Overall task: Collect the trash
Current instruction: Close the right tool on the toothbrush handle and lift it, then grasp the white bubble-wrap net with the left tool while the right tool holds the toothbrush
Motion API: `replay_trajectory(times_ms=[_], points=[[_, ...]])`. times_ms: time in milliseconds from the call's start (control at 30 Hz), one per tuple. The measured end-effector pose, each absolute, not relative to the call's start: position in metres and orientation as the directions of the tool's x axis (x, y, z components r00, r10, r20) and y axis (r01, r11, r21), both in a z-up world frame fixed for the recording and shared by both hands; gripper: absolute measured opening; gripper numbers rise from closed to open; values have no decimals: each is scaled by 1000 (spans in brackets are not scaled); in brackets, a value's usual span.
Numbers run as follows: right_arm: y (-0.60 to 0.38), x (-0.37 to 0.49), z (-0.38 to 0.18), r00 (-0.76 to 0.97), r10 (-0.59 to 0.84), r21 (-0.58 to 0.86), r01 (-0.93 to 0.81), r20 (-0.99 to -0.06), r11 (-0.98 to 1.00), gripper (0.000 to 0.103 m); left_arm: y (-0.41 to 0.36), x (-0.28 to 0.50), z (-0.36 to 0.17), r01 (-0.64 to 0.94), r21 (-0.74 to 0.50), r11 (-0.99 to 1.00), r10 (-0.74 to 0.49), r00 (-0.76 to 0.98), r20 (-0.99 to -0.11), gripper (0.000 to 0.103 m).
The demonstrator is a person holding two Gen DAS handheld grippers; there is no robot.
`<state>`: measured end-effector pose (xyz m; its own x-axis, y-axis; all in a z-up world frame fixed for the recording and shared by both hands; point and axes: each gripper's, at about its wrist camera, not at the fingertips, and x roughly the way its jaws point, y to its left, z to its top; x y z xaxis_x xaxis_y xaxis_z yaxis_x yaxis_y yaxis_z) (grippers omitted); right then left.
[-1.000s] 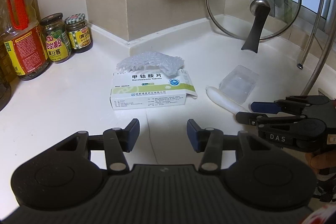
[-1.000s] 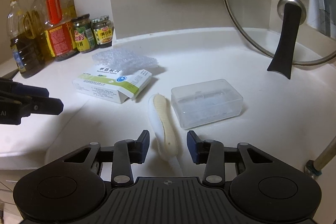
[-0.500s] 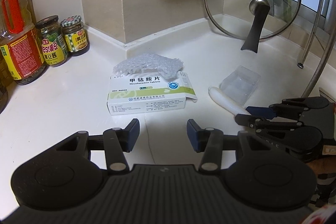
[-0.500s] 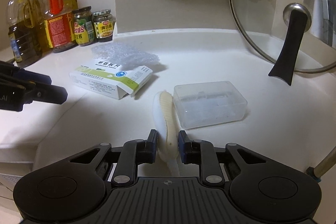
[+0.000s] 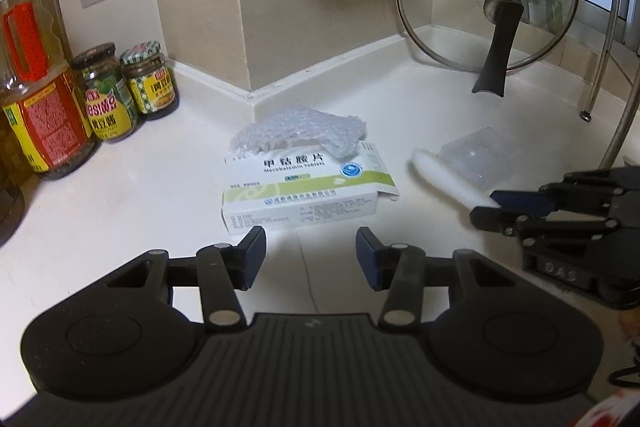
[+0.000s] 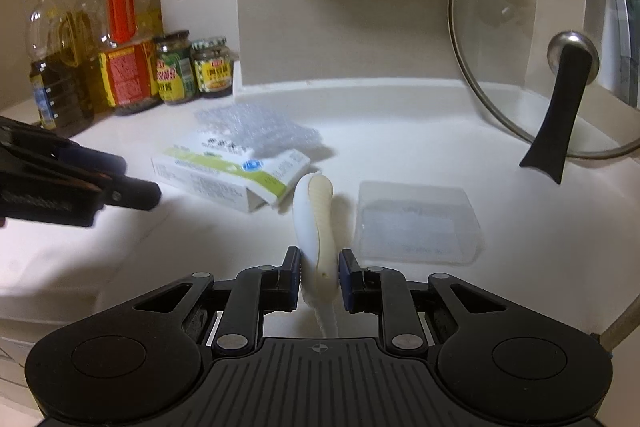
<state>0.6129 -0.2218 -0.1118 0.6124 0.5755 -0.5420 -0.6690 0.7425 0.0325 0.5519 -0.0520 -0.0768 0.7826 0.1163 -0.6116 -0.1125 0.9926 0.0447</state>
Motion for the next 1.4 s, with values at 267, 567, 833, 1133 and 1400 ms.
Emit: replay_trajectory(times_ms=[267, 567, 833, 1133, 1400], points=[[-221, 624, -94, 635, 588, 56, -654, -501, 754, 21, -48, 572, -71, -104, 142, 984, 166, 812, -559, 45], [-229, 637, -92, 643, 582, 88, -630, -498, 771, 21, -49, 609, -78, -70, 269, 960, 208, 824, -528, 45], [-236, 645, -95, 655, 565, 104, -603, -502, 791, 21, -48, 629, -90, -44, 317, 947, 215, 821, -530, 39], [-237, 645, -95, 662, 553, 113, -585, -505, 803, 21, -46, 636, -92, -32, 344, 939, 215, 832, -511, 3], [-240, 643, -92, 677, 541, 109, -571, -499, 814, 21, -42, 626, -76, -54, 323, 945, 206, 864, -459, 2]])
